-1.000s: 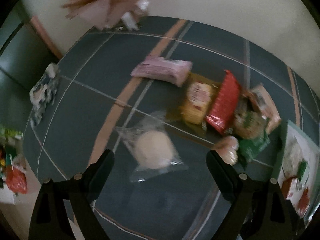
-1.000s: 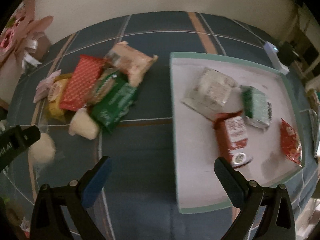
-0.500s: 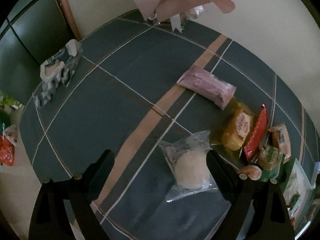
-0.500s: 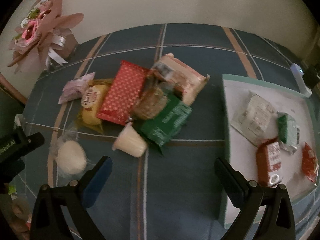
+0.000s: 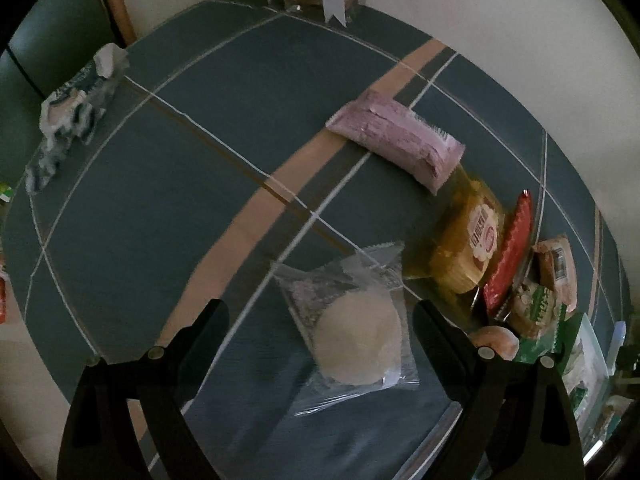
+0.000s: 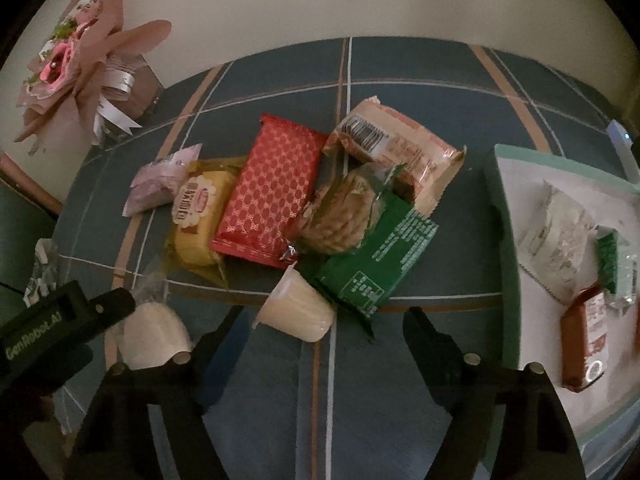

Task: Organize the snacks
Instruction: 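Grasp the clear-wrapped white bun with the left gripper while the right gripper grasps the cream cup, then lift the bun and cup and carry both grippers over the tray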

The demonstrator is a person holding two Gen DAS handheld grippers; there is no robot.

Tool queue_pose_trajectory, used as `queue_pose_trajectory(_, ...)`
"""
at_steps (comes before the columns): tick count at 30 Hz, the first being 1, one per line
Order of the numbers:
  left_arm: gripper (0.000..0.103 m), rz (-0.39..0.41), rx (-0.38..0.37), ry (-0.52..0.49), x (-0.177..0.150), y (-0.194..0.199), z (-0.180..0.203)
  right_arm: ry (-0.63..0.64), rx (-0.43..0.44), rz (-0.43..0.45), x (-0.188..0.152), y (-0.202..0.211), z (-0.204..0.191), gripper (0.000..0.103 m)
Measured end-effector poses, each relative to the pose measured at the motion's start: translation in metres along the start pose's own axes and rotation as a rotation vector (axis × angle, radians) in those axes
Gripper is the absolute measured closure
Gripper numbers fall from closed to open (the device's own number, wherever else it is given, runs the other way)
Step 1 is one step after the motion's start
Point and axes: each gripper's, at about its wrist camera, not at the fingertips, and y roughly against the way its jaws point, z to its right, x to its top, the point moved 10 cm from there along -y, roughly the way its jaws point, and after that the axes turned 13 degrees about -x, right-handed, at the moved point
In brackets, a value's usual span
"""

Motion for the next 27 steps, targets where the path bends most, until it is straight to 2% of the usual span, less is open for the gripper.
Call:
queue_pose_trajectory(4,0.01,-0.028,-0.016,0.02,-0.004,-0.012,0.0,-0.017,0.027,-0.009,0.002,-0.008,-0.006,0.031)
queue_pose_trajectory(9,0.012,-0.042,-0.028,0.025,-0.008,-0.023,0.002,-0.021,0.021,-0.023,0.004,-0.019,-0.013,0.032)
queue_pose_trajectory(14,0.04,-0.069,-0.053,0.022,-0.013,-0.034,0.009,-0.013,-0.007,-0.025,0.005,-0.03,-0.018,0.04)
queue_pose_trajectory(18,0.047,-0.076,-0.06,0.013,-0.016,-0.037,0.014,0.006,-0.034,-0.01,0.005,-0.032,-0.024,0.043)
queue_pose_trajectory(20,0.049,-0.069,-0.059,0.005,-0.019,-0.035,0.016,0.015,-0.038,-0.007,0.004,-0.032,-0.025,0.049)
queue_pose_trajectory(23,0.05,-0.074,-0.075,0.015,-0.024,-0.036,0.021,0.014,-0.017,-0.011,0.0,-0.032,-0.029,0.056)
queue_pose_trajectory(27,0.05,-0.086,-0.098,0.03,-0.03,-0.036,0.025,0.007,0.007,-0.016,-0.005,-0.03,-0.026,0.059)
